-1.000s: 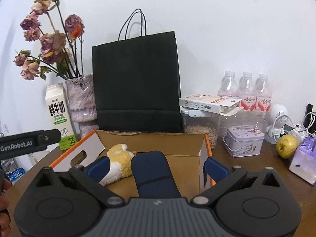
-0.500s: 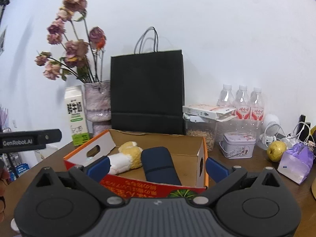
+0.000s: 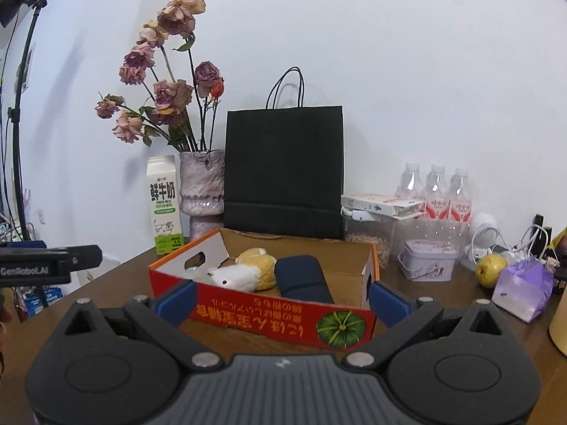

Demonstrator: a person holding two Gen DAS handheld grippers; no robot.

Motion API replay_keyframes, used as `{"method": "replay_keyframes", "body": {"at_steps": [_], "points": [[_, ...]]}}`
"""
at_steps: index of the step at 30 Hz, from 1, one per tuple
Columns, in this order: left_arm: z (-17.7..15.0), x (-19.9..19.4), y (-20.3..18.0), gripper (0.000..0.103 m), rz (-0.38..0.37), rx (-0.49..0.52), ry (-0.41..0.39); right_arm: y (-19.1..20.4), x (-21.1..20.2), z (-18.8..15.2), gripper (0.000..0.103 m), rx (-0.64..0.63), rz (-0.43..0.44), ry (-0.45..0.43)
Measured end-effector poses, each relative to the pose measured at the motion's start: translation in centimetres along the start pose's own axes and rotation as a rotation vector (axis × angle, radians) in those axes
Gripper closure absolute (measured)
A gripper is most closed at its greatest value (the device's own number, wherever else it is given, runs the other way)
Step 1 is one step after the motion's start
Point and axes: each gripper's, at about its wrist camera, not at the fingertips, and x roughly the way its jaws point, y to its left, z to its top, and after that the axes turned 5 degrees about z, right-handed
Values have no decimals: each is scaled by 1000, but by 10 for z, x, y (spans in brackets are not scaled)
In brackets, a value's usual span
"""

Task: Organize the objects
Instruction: 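Move both tools back toward the cloth, cap and cable on the table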

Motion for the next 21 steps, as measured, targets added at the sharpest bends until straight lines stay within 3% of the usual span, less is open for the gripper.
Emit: {"method": "replay_keyframes", "body": {"at_steps": [9,21], "points": [[-26,-16,2,0,-33,54,-4,12,-9,-24,0,2,12,32],[-55,-26,24,0,-61,61,74,37,-26,-55,0,-24,32,61]]}}
